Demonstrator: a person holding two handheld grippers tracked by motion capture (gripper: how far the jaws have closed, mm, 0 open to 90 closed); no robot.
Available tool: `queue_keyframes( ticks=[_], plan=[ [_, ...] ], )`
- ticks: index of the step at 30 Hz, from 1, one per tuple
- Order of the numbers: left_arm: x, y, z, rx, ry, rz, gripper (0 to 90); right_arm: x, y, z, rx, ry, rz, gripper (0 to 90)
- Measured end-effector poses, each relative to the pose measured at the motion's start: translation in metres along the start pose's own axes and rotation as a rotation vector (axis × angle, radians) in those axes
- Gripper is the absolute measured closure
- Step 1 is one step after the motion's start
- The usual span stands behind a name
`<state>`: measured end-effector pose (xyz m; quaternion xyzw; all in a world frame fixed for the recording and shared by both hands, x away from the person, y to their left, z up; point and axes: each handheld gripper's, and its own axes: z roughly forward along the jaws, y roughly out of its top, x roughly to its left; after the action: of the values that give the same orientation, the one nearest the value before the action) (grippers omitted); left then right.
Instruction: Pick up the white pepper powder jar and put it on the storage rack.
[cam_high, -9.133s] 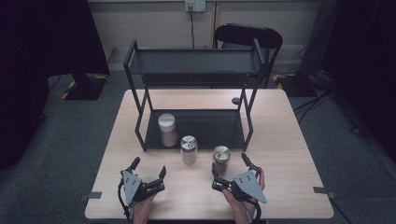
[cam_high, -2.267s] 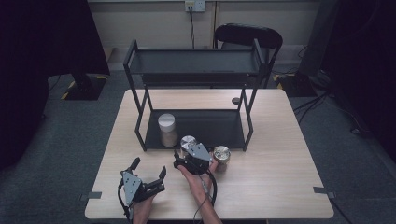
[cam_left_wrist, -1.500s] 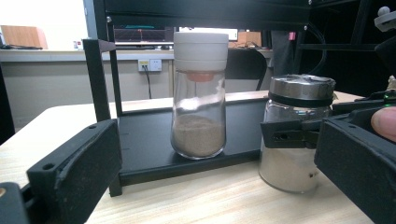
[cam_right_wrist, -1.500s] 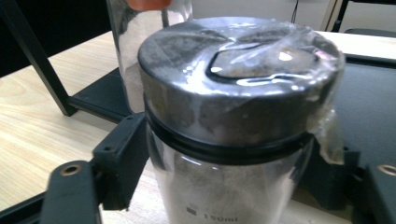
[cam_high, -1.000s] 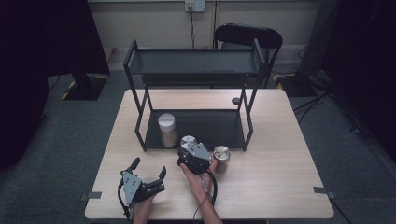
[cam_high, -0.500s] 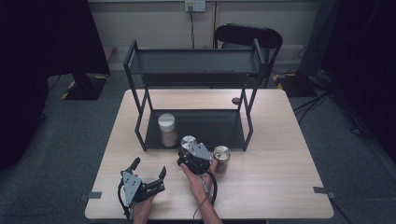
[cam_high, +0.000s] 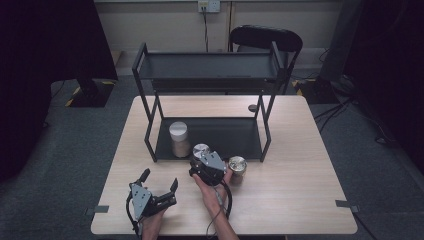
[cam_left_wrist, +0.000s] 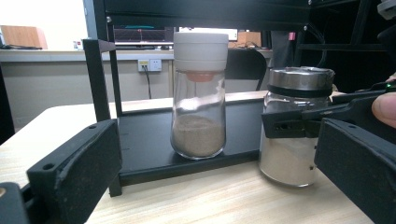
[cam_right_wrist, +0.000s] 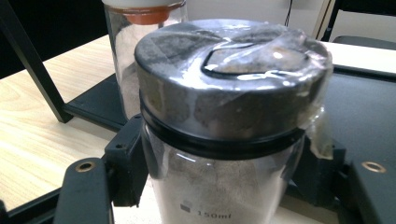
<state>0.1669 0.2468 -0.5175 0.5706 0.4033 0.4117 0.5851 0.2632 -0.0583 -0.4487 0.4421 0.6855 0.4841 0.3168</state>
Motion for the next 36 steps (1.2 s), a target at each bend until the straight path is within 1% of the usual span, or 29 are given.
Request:
queue_keyframes(
  ticks=[5,12,26,36],
  plan=[
    [0.000,0.000,0.000,0.000,-0.001,0.000,0.0,-0.001,0.003,0.000,-0.003,0.003,0.002,30.6],
    [0.000,0.000,0.000,-0.001,-0.001,-0.001,0.0,0.001,0.007,0.000,-0.014,-0.008,-0.021,30.6],
    [0.000,0.000,0.000,0.000,-0.001,0.000,0.0,-0.001,0.014,0.003,-0.011,-0.007,-0.017,30.6],
    [0.000,0.000,0.000,-0.001,0.000,0.000,0.0,0.001,0.016,0.006,-0.016,-0.014,-0.013,30.6]
  ],
)
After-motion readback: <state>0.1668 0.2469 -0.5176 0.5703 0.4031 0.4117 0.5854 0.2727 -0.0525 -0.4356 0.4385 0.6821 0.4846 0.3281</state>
